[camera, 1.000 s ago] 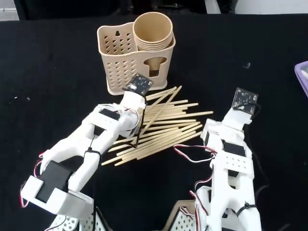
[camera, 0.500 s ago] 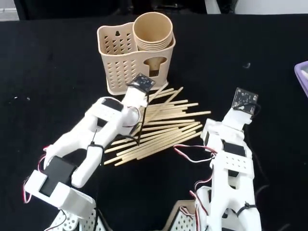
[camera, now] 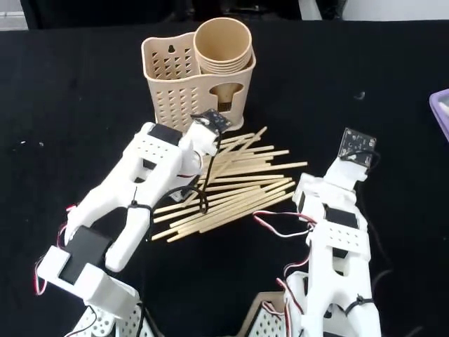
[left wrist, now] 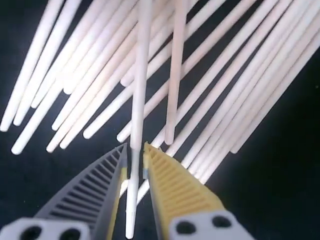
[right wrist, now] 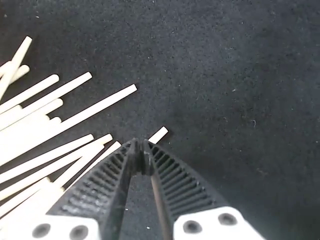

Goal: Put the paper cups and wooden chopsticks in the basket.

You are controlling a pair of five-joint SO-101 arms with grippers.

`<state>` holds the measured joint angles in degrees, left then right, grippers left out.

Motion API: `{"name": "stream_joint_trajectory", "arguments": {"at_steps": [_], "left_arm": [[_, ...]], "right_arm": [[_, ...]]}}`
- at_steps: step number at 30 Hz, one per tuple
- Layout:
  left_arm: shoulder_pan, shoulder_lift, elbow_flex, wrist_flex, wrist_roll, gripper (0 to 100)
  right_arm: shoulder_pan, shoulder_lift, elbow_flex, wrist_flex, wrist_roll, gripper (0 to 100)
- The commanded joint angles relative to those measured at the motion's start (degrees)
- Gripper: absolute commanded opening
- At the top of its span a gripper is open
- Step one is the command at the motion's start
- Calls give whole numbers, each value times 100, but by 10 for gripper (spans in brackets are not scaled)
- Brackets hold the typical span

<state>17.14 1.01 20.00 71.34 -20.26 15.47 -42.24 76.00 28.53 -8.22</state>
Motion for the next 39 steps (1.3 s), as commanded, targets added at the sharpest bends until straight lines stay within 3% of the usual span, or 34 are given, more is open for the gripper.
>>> {"name": "stream_joint_trajectory", "arguments": {"at_steps": [1, 10, 21, 39], "left_arm": [[40, -105, 382, -923, -105, 34], [356, -114, 585, -1336, 571, 112], [602, -105, 760, -1741, 580, 113], [708, -114, 699, -1662, 580, 123]], "right_arm": [[79, -163, -189, 26, -44, 15], [-35, -163, -163, -70, -44, 15], [-211, -163, -110, -88, -35, 15], [-229, -163, -110, -88, -35, 15]]}}
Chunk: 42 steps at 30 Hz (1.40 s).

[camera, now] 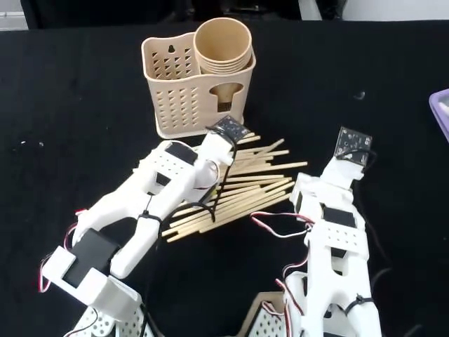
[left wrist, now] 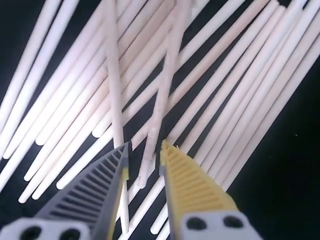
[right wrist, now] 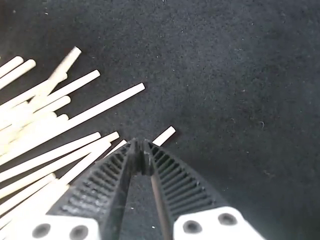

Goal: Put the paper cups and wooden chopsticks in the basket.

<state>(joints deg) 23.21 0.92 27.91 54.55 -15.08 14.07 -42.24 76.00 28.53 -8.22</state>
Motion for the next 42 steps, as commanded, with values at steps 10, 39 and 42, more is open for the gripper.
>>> {"name": "stream_joint_trajectory", "arguments": {"at_steps": [10, 39, 42], "left_arm": [[-48, -44, -277, -53, 9, 176], [-418, -35, 400, -721, -615, 176], [-426, -35, 400, -756, -615, 176]], "right_arm": [[-88, -163, -110, -88, -35, 15], [-88, -163, -92, -88, 237, 15], [-88, -163, -92, -88, 237, 15]]}}
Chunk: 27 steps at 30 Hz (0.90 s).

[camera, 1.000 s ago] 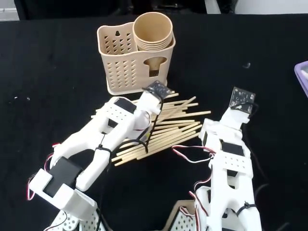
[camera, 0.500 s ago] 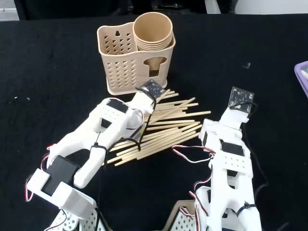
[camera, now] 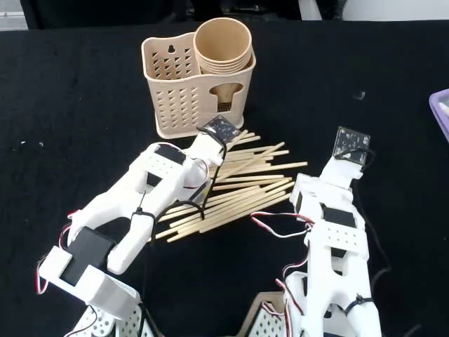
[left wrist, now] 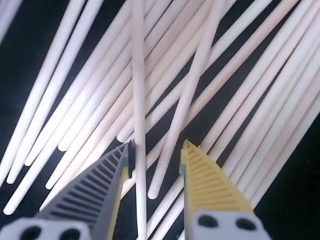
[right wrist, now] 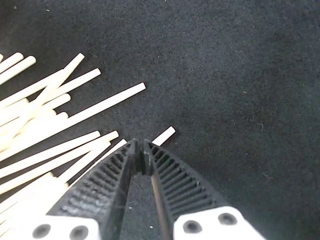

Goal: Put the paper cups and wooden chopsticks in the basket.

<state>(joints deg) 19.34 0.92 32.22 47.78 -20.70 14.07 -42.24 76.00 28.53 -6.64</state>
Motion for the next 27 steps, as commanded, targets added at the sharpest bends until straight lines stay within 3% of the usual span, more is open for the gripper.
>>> {"name": "stream_joint_trajectory", "arguments": {"at_steps": [1, 7, 13, 18, 27], "left_arm": [[-40, -35, -31, -79, -53, 176], [-22, -35, -4, -35, -44, 170], [154, -62, 259, -35, -62, 37], [400, -114, 365, -18, -62, 30], [251, -114, -681, 1785, -88, 30]], "right_arm": [[-88, -163, -92, -88, 79, 15], [-88, -171, -92, -88, 79, 15], [-88, -171, -92, -88, 79, 15], [-88, -171, -92, -88, 79, 15], [-88, -180, -92, -88, 79, 15]]}}
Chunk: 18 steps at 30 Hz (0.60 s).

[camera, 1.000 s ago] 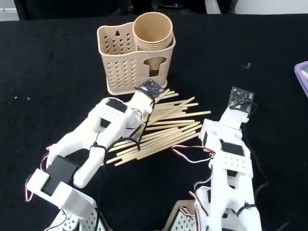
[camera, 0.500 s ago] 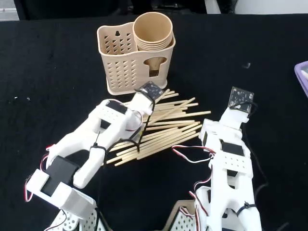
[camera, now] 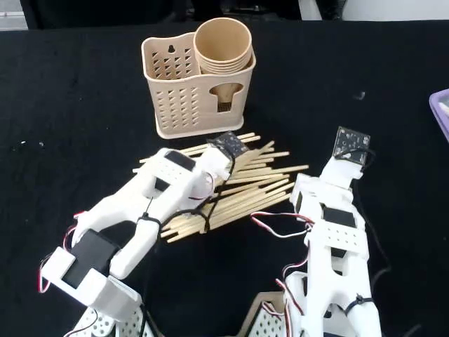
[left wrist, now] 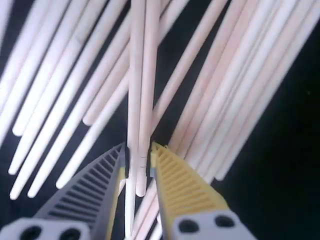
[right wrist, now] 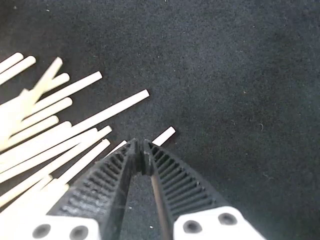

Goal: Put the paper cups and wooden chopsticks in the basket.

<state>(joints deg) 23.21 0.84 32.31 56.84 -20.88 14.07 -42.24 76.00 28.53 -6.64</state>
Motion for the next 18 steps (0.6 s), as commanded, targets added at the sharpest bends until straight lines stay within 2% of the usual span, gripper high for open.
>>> {"name": "stream_joint_trajectory", "arguments": {"at_steps": [1, 7, 11, 18], "left_arm": [[-259, -105, -875, 1073, -193, 30], [-954, -105, -1824, 2127, -1073, 30], [-1174, -105, -2070, 2884, -1635, 30], [-1648, -211, -2105, 3059, -2031, 30]], "right_arm": [[-88, -180, -92, -88, 79, 15], [-88, -189, -92, -88, 79, 15], [-88, -189, -92, -88, 79, 15], [-88, -180, -92, -88, 79, 15]]}}
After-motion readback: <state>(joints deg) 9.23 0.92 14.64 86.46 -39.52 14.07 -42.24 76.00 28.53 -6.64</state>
